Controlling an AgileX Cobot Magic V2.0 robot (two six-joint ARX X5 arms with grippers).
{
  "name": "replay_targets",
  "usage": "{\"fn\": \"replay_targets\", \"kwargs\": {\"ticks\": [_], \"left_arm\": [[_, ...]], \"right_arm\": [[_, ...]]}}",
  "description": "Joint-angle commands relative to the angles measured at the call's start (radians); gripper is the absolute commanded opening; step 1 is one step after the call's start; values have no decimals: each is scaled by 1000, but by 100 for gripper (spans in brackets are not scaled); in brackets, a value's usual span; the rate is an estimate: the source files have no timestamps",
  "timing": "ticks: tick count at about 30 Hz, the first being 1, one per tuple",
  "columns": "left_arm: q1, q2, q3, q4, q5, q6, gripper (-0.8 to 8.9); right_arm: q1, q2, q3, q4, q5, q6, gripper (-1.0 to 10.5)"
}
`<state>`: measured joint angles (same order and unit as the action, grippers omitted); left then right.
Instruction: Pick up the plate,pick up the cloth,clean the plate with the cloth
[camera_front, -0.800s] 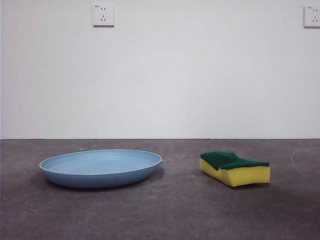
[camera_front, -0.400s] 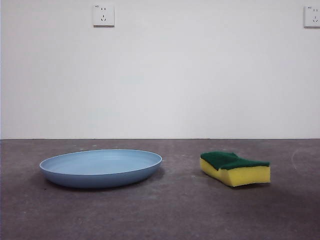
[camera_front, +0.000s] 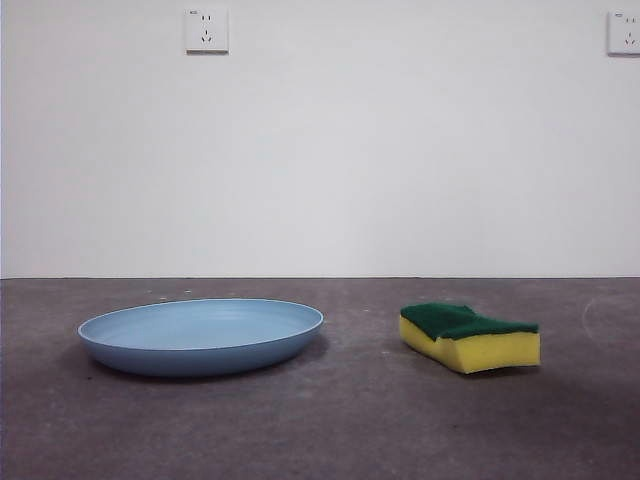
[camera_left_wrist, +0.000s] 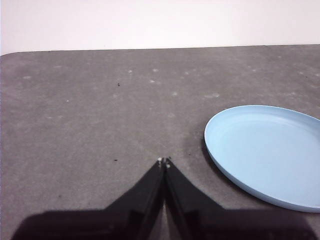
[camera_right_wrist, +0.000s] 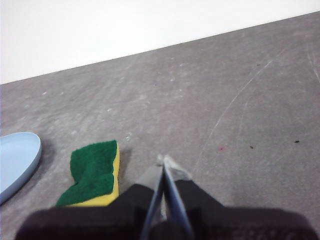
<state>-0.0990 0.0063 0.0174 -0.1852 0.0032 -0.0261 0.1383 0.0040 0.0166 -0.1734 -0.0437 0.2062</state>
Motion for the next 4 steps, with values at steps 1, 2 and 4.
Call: {"fn": "replay_targets", "kwargs": {"ticks": [1, 2, 4], "left_arm": [[3, -3, -14, 4, -1, -4, -3], [3, -3, -14, 4, -1, -4, -3], [3, -3, -14, 4, -1, -4, -3]], "right_arm": [[1, -2, -10, -7, -3, 9, 2], [1, -2, -10, -7, -3, 9, 2], [1, -2, -10, -7, -3, 9, 2]]}}
